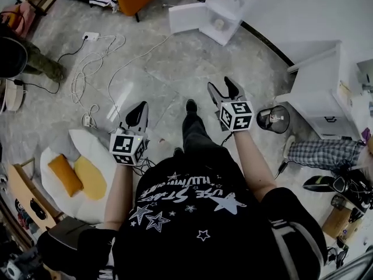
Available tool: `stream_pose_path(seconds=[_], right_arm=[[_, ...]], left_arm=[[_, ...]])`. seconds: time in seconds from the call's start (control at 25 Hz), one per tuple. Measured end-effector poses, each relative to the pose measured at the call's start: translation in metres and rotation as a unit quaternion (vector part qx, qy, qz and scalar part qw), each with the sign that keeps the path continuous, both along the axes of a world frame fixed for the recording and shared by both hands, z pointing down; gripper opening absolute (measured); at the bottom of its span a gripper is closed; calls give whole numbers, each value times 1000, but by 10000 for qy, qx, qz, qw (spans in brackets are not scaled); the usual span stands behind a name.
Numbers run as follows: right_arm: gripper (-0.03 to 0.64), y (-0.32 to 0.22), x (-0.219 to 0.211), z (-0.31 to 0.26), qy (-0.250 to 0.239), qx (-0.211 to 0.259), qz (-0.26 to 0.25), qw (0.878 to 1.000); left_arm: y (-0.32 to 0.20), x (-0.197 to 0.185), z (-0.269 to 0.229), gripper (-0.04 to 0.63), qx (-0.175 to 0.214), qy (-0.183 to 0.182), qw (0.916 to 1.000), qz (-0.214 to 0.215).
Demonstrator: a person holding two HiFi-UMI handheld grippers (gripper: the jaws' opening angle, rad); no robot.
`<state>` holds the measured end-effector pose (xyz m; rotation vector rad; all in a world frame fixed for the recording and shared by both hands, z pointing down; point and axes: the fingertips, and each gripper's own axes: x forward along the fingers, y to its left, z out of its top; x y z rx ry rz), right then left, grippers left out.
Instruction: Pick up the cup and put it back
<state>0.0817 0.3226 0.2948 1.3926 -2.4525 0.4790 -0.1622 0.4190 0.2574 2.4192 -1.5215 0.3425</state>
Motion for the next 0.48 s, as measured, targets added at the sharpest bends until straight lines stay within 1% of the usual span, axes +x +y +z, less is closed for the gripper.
stream_pose_path(seconds=[0.16, 0.32, 0.48], right_arm=[[272, -67, 3, 19, -40, -226, 14, 9997], [270, -136, 16, 31, -155, -479, 168, 9986], [270, -200, 27, 34, -237, -513, 276, 9980]], left_arm=[[-60, -6, 6, 9, -142, -168, 9997, -97], [-131, -3, 3, 9, -179, -263, 9993, -201], [-195, 9, 0, 9, -206, -256, 9992, -221]])
